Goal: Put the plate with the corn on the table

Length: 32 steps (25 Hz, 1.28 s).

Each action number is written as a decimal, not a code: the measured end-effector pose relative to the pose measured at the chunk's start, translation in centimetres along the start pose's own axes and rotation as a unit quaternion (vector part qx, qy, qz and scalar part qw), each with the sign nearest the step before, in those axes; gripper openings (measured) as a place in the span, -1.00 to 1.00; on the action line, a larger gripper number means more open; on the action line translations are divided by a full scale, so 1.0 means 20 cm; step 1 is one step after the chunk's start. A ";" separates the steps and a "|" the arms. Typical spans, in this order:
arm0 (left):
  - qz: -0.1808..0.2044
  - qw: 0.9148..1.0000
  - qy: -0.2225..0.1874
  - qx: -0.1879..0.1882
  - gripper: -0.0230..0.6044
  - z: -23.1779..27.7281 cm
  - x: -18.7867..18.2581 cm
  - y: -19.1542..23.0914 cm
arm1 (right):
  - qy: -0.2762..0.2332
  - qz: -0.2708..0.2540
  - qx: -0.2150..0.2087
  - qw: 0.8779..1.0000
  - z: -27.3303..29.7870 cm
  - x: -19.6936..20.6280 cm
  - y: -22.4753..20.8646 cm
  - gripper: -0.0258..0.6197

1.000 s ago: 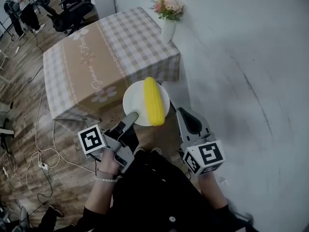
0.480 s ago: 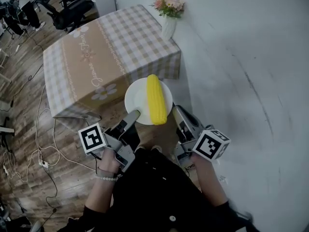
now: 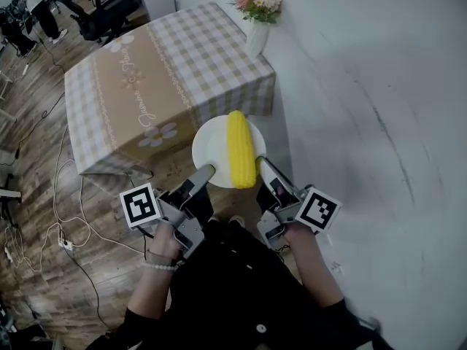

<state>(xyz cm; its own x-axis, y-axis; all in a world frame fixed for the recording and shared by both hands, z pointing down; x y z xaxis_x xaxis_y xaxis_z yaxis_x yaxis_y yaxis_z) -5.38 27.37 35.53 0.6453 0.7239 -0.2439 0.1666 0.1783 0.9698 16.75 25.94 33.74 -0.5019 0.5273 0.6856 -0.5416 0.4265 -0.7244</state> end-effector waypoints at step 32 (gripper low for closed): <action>0.015 1.000 0.023 -0.016 -0.82 -0.22 -0.08 -0.02 | -0.038 -0.021 0.021 0.999 0.04 0.20 0.18 -0.67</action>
<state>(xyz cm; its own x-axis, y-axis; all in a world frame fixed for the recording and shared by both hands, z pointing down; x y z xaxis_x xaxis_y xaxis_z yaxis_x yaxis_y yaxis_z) -9.75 29.12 35.59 0.6152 0.7587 -0.2141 0.1231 0.1758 0.9767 12.12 29.01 33.91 -0.5268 0.4515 0.7201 -0.5908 0.4146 -0.6921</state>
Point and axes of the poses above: the fingertips, and each gripper's own axes: z forward along the fingers, y to its left, x out of its underside, the point moved 8 cm from there along -z, backward along the fingers, and after that the axes turned 15 degrees about -z, right-handed, at the moved point
